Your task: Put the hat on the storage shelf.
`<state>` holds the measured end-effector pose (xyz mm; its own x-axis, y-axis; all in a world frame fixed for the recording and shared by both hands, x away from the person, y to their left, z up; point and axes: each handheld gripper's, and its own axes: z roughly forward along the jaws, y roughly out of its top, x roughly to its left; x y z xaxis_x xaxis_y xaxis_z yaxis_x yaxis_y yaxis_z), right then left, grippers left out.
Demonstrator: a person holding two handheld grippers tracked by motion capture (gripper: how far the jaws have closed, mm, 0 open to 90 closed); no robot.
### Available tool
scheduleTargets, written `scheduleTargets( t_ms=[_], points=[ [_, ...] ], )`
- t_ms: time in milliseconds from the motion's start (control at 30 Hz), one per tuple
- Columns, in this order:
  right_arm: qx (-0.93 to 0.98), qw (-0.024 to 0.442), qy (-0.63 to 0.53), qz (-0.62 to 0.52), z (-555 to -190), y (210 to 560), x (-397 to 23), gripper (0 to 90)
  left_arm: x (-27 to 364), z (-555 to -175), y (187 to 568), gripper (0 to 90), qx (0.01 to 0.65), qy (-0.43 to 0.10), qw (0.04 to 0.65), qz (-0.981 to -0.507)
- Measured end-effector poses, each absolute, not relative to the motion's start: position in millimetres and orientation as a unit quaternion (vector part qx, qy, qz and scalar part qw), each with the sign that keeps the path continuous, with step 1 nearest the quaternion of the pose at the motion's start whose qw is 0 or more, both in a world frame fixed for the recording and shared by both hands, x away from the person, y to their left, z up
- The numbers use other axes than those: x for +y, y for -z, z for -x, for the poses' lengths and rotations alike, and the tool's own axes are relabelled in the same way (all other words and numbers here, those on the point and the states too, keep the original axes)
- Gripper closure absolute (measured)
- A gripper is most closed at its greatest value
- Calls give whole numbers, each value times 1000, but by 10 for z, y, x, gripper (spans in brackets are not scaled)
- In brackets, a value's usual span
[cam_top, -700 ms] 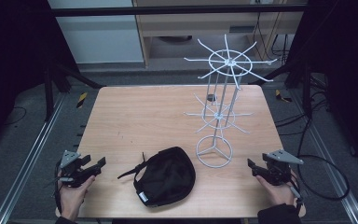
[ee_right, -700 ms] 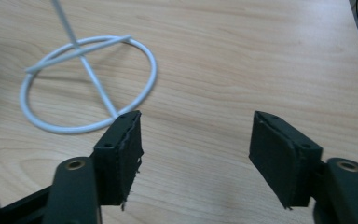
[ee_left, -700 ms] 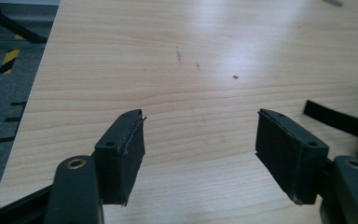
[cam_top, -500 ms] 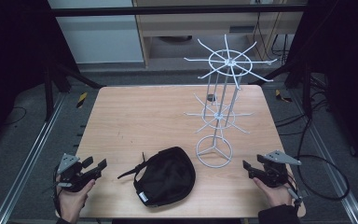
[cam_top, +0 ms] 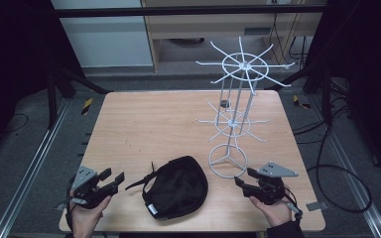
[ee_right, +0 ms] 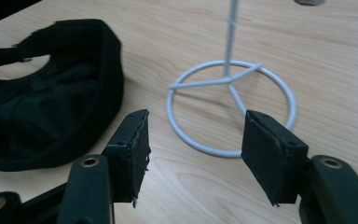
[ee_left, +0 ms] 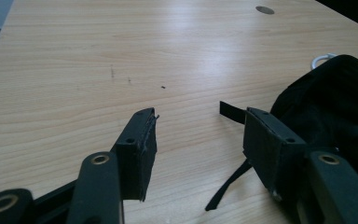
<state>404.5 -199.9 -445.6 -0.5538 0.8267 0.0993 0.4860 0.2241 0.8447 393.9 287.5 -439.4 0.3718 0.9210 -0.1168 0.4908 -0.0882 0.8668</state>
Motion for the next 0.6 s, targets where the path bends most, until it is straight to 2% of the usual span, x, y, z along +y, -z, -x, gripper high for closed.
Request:
scheduleTargets(
  t_ms=[267,600],
  points=[
    [771,176,-458,-406,-4076,4390,-1700,497,2688,-3888,4390,475,493,-219,444,-715],
    [784,156,-459,-388,-4156,4399,-1377,529,2480,-3866,4462,496,482,-188,425,-743]
  ],
)
